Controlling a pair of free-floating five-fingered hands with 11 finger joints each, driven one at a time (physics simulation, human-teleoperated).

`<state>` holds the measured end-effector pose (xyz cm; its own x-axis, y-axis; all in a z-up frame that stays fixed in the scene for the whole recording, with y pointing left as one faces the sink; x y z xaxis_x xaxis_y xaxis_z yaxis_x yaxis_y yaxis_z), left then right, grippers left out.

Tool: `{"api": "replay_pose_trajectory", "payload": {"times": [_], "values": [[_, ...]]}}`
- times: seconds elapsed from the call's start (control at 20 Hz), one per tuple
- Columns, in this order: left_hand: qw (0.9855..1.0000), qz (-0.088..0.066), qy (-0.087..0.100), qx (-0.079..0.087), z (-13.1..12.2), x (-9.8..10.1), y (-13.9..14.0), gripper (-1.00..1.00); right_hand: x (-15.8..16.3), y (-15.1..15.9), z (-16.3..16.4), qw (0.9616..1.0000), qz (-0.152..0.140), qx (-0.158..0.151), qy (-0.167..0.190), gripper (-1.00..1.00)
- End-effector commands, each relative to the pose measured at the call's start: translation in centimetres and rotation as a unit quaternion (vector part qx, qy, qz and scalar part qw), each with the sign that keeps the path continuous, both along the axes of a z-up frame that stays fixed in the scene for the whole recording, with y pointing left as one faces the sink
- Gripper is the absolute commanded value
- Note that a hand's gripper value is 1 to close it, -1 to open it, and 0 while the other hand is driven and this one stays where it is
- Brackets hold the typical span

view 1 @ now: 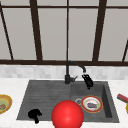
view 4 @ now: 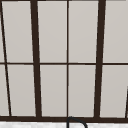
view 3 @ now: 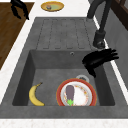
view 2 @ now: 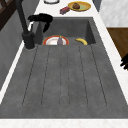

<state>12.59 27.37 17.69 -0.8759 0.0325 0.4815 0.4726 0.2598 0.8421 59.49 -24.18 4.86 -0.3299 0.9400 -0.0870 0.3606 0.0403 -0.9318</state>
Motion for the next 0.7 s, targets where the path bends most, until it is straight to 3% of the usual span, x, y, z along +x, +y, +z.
{"api": "replay_pose_trajectory", "payload": {"times": [0.0, 0.3, 0.65], "values": [[1.0000, 0.000, 0.000, 0.000, 0.0, 0.0, 0.0, 0.00, 0.0, -0.6, 0.0, 0.9979, -0.004, 0.020, 0.062, -1.00], [1.0000, 0.000, 0.000, 0.000, 0.0, 0.0, 0.0, 0.00, 0.0, -1.6, 0.0, 0.9904, 0.000, 0.023, 0.136, -1.00], [1.0000, 0.000, 0.000, 0.000, 0.0, 0.0, 0.0, 0.00, 0.0, -2.5, 0.0, 0.9746, -0.001, 0.030, 0.222, -1.00]]}}
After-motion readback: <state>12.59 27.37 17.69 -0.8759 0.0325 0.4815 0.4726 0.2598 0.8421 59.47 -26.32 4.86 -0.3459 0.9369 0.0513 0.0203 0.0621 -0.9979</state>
